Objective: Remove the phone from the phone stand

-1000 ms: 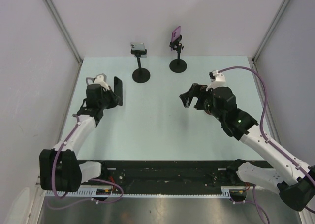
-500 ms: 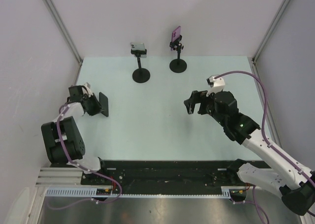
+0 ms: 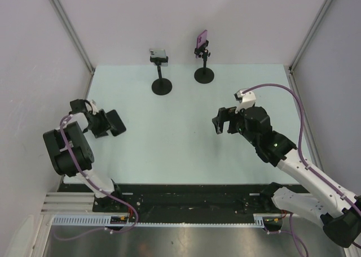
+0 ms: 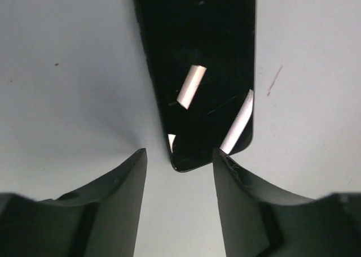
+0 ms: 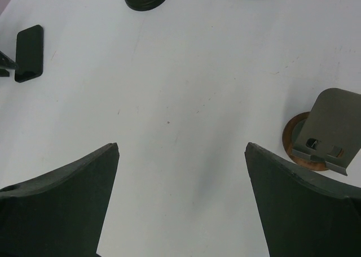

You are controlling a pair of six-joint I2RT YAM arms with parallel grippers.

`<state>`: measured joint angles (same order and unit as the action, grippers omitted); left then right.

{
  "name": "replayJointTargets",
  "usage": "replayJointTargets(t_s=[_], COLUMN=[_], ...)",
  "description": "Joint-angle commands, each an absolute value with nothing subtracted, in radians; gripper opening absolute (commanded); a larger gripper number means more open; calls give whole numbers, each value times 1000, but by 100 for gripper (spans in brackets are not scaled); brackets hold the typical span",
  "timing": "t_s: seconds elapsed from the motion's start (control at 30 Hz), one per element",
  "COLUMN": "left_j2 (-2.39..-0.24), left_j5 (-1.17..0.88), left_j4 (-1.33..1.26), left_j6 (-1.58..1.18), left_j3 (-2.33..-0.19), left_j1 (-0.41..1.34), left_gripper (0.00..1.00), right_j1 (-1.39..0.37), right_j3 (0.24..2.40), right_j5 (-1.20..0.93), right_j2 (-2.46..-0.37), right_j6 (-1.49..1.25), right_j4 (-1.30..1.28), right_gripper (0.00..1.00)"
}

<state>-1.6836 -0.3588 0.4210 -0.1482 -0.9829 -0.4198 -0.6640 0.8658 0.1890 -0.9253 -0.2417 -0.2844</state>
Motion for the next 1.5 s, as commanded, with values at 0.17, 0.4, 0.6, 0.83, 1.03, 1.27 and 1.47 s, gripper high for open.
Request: replayJointTargets(t_s=[0.17, 0.4, 0.6, 0.83, 1.03, 1.27, 1.47], left_j2=[-1674, -1588, -1643, -1746, -1792, -1783, -1790], left_j5=[-258, -56, 136, 225, 219, 176, 178], left_j4=[463, 471, 500, 529, 532, 532, 532], left_j6=[-150, -201, -224, -238, -255, -285, -285], left_j3=[-1031, -1029, -1103, -1164, -1190, -1193, -1196], left_j1=[-442, -321, -206, -153, -115, -114, -114], left_gripper=[85, 100, 100, 100, 100, 100, 100], right_j1=[-663, -663, -661, -660, -657, -655, -652], right_j3=[868, 868, 868, 862, 839, 836, 833], right_j5=[227, 233, 238, 259, 268, 273, 273], right_j2=[-923, -940, -953, -939, -924, -922, -928], right_j6=[-210, -195, -175, -152, -146, -135, -126], right_j4=[-264, -245, -241, -255, -258, -259, -256], right_gripper=[100, 100, 100, 100, 100, 100, 100])
